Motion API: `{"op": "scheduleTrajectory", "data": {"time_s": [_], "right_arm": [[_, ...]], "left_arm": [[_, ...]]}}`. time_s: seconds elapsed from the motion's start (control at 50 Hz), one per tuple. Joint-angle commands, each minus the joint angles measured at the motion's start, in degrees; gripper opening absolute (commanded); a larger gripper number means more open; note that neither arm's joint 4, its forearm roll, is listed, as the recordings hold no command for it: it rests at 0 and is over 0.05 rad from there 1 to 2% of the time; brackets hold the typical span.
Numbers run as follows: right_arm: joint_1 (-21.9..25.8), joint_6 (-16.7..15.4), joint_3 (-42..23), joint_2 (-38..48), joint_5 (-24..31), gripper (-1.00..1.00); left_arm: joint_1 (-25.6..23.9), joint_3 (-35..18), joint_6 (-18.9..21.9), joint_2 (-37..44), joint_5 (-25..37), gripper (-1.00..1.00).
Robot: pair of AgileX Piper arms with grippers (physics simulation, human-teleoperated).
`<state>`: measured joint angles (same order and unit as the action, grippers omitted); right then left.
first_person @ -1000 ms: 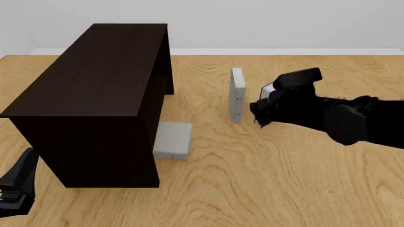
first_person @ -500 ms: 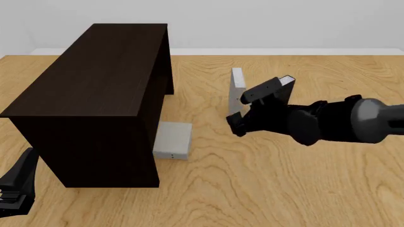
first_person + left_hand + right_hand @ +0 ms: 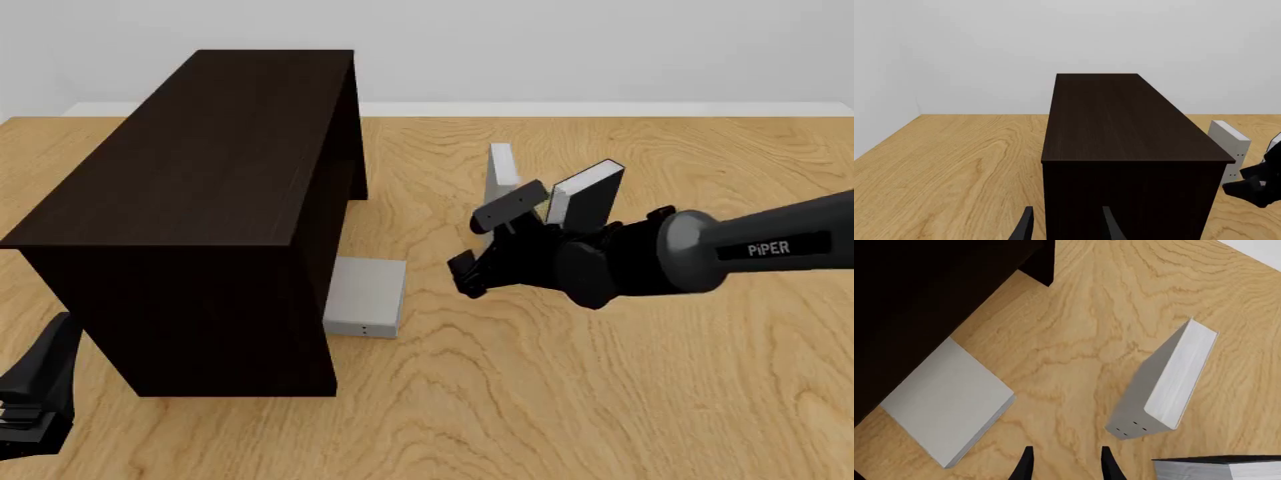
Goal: Pick up the book on the right and place it under the cabinet shelf.
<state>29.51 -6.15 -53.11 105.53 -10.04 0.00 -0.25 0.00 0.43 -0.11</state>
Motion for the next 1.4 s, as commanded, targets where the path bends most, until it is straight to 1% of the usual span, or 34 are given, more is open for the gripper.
{"op": "scheduleTrajectory", "data": {"time_s": [0.02,0.1,0.2,0.24,0.26,0.46,0.5,0.56,0.72,1.4], "right_arm": [[2.1,1.3,-3.1,2.8,0.3,1.00],[2.3,1.4,-4.1,3.7,0.4,1.00],[2.8,2.0,-5.6,7.0,0.0,1.00],[2.7,1.6,-5.6,7.6,-0.4,1.00],[3.2,2.0,-5.8,8.1,-0.4,1.00],[3.6,2.1,-6.2,10.9,-1.4,1.00],[4.1,2.9,-6.8,11.6,-1.1,1.00],[4.3,2.7,-6.7,11.6,-1.2,1.00],[5.7,3.5,-8.3,12.0,-0.1,1.00],[7.8,4.4,-12.8,15.8,1.0,1.00]], "left_arm": [[0.0,0.0,0.0,0.0,0.0,1.00],[0.0,0.0,0.0,0.0,0.0,1.00],[0.0,0.0,0.0,0.0,0.0,1.00],[0.0,0.0,0.0,0.0,0.0,1.00],[0.0,0.0,0.0,0.0,0.0,1.00],[0.0,0.0,0.0,0.0,0.0,1.00],[0.0,0.0,0.0,0.0,0.0,1.00],[0.0,0.0,0.0,0.0,0.0,1.00],[0.0,0.0,0.0,0.0,0.0,1.00],[0.0,0.0,0.0,0.0,0.0,1.00]]}}
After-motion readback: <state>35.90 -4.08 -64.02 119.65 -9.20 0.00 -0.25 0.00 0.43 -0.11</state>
